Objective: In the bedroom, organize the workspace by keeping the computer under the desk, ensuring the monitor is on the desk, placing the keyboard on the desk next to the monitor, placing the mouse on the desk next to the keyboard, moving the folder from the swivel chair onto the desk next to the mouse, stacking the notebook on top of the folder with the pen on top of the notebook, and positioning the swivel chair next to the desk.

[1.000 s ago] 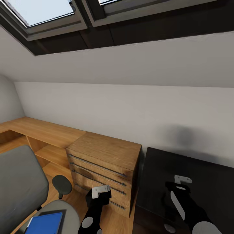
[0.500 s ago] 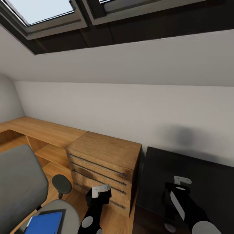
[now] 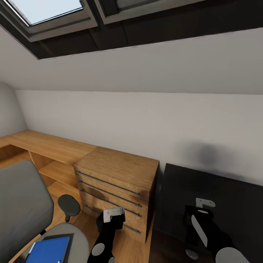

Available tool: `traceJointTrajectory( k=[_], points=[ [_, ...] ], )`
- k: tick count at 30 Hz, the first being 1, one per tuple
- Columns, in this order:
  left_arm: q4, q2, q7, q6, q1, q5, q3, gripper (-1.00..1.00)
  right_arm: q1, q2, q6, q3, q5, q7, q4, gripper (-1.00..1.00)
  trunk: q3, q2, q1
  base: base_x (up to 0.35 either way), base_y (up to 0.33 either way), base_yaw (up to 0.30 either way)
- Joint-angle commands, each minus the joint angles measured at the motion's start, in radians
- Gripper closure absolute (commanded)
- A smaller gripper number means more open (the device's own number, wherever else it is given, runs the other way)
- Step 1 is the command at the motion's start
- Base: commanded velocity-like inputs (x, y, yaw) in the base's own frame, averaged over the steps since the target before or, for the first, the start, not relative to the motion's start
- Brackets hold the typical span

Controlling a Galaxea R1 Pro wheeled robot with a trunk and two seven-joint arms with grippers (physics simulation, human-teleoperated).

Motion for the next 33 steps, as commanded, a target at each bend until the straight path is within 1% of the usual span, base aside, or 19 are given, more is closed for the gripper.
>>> traceJointTrajectory(
  k=[1, 4, 12, 23, 25, 33],
  points=[
    [-0.001, 0.000, 0.007, 0.004, -0.001, 0.006, -0.002, -1.00, 0.000, 0.000, 0.004, 0.002, -0.009, -0.006, -0.002, -1.00, -0.001, -0.001, 0.000, 0.000, 0.000, 0.000],
    [-0.001, 0.000, 0.007, 0.004, -0.001, 0.006, -0.002, -1.00, 0.000, 0.000, 0.004, 0.002, -0.009, -0.006, -0.002, -1.00, -0.001, -0.001, 0.000, 0.000, 0.000, 0.000],
    [-0.001, 0.000, 0.007, 0.004, -0.001, 0.006, -0.002, -1.00, 0.000, 0.000, 0.005, 0.002, -0.009, -0.007, -0.002, -1.00, -0.026, -0.057, 0.031, 0.000, 0.000, 0.000],
    [0.000, 0.000, 0.007, 0.004, -0.001, 0.006, -0.003, -1.00, 0.000, 0.000, 0.006, 0.002, -0.009, -0.007, -0.002, -1.00, -0.026, -0.057, 0.031, 0.000, 0.000, 0.000],
    [0.000, 0.000, 0.007, 0.004, -0.001, 0.006, -0.003, -1.00, 0.000, 0.000, 0.006, 0.002, -0.009, -0.007, -0.002, -1.00, -0.033, -0.071, 0.038, 0.000, 0.000, 0.000],
    [0.001, 0.000, 0.007, 0.004, -0.001, 0.006, -0.003, -1.00, 0.000, 0.000, 0.006, 0.002, -0.009, -0.007, -0.002, -1.00, -0.033, -0.071, 0.038, 0.000, 0.000, 0.000]
  ],
)
